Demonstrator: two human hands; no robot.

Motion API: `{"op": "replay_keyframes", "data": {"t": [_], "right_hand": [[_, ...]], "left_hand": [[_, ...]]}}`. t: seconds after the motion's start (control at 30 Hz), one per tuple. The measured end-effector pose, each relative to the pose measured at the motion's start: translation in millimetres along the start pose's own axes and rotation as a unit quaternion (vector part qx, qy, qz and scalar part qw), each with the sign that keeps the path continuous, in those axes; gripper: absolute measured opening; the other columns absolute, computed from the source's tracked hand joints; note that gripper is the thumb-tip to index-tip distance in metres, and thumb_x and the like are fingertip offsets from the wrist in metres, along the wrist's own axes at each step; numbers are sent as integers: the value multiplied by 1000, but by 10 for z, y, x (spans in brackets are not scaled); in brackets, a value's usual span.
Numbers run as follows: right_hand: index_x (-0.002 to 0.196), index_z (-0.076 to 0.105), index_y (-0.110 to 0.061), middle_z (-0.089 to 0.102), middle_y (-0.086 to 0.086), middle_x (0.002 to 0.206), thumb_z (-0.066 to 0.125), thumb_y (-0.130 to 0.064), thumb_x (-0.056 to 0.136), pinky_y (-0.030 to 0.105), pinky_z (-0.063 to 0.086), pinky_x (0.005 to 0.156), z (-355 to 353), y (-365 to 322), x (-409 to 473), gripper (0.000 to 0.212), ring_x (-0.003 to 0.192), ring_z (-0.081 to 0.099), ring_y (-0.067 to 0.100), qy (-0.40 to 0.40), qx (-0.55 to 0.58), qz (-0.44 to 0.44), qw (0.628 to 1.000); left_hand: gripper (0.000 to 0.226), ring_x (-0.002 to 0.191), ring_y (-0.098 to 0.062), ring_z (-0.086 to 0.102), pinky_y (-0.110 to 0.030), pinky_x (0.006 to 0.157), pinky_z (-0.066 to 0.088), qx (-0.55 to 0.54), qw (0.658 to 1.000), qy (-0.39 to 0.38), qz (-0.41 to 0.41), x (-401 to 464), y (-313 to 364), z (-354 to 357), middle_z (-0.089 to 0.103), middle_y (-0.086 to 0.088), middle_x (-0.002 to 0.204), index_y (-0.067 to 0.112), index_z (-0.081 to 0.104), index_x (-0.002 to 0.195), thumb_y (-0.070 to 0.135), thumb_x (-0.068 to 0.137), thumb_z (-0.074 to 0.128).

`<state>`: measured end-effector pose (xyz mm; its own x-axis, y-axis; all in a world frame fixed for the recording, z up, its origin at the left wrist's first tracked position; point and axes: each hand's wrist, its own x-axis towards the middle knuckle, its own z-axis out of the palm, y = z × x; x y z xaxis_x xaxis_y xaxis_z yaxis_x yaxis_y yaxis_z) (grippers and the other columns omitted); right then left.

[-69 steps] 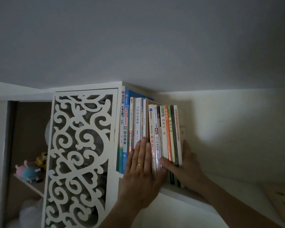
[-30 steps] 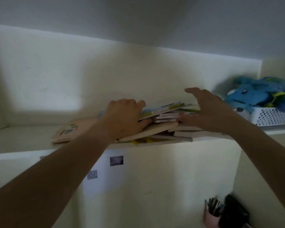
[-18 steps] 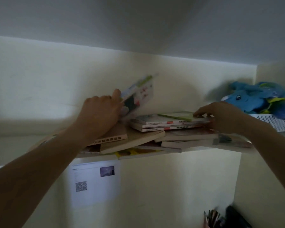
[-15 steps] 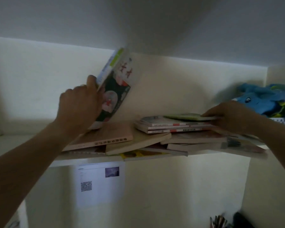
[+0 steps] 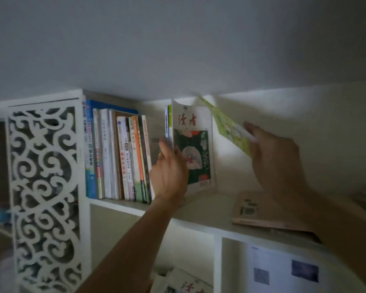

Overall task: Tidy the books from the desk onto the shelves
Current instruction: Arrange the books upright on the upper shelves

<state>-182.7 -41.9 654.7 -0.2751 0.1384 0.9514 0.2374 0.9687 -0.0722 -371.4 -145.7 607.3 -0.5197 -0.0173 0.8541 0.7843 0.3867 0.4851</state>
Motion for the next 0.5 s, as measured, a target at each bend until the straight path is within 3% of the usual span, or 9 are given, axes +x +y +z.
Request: {"op": "replay_keyframes", "data": {"t": [0.07, 0.1, 0.13, 0.17, 0.2, 0.3, 0.37, 0.43, 0.5], "right_hand": [[130, 65, -14, 73, 9, 104, 50, -13, 96, 9, 46, 64, 452, -246, -79, 37, 71, 65, 13, -30, 107, 1, 994], [133, 62, -21, 69, 6, 116, 48, -15, 98, 3, 44, 72, 646, -315, -136, 39, 84, 66, 11, -76, 167, 16, 983], [138, 56, -32, 62, 5, 130, 48, -13, 98, 8, 47, 88, 829, -336, -200, 44, 105, 65, 16, -149, 219, 35, 964], [143, 46, -41, 53, 4, 142, 51, -11, 97, 22, 47, 103, 965, -356, -254, 56, 125, 56, 22, -227, 234, 38, 945], [150, 32, -43, 44, 3, 150, 57, -8, 93, 33, 42, 111, 1076, -348, -302, 71, 134, 48, 25, -309, 214, 32, 926], [153, 5, -53, 43, -4, 151, 64, -6, 81, 36, 43, 111, 1226, -307, -343, 105, 136, 45, 21, -429, 207, 51, 878], [146, 8, -62, 40, -14, 151, 70, -7, 70, 25, 48, 102, 1249, -304, -267, 112, 139, 40, 13, -446, 279, 63, 848], [148, 15, -53, 33, -22, 156, 83, -2, 66, 10, 44, 98, 1216, -385, -190, 119, 141, 34, 0, -473, 389, 81, 787], [155, 19, -41, 39, -27, 154, 87, 2, 68, 13, 41, 104, 1244, -435, -181, 118, 140, 37, -7, -474, 476, 70, 737]], "left_hand": [[66, 75, -25, 72, -39, 52, 59, -31, 999, -15, 28, 2, -146, -49, 66, -15, 117, 9, 6, 158, 35, 108, 40], [81, 93, -32, 73, -44, 62, 63, -28, 997, -34, 60, -36, -216, -56, 55, -23, 140, 11, -5, 160, 38, 106, 49], [97, 117, -41, 65, -48, 74, 64, -3, 994, -52, 93, -88, -288, -47, 35, -29, 157, 9, -12, 160, 42, 101, 59], [109, 135, -45, 51, -50, 87, 61, 24, 991, -56, 118, -125, -362, -21, 18, -29, 165, 5, -16, 159, 44, 98, 65], [112, 142, -44, 42, -51, 97, 56, 29, 991, -52, 120, -130, -386, -11, 11, -28, 167, 3, -17, 159, 43, 97, 67], [109, 129, -38, 55, -48, 101, 54, 28, 993, -16, 110, -103, -402, -33, 29, -26, 160, 8, -17, 160, 31, 96, 68], [103, 121, -33, 59, -46, 96, 56, 25, 992, -8, 125, -81, -410, -64, 35, -24, 157, 13, -16, 161, 31, 98, 63], [97, 122, -28, 57, -41, 97, 54, 23, 989, 14, 144, -57, -449, -73, 41, -19, 154, 14, -8, 163, 31, 100, 63], [91, 127, -27, 53, -43, 103, 48, 39, 982, 40, 179, -41, -512, -53, 46, -15, 149, 10, 7, 164, 32, 98, 66]]}}
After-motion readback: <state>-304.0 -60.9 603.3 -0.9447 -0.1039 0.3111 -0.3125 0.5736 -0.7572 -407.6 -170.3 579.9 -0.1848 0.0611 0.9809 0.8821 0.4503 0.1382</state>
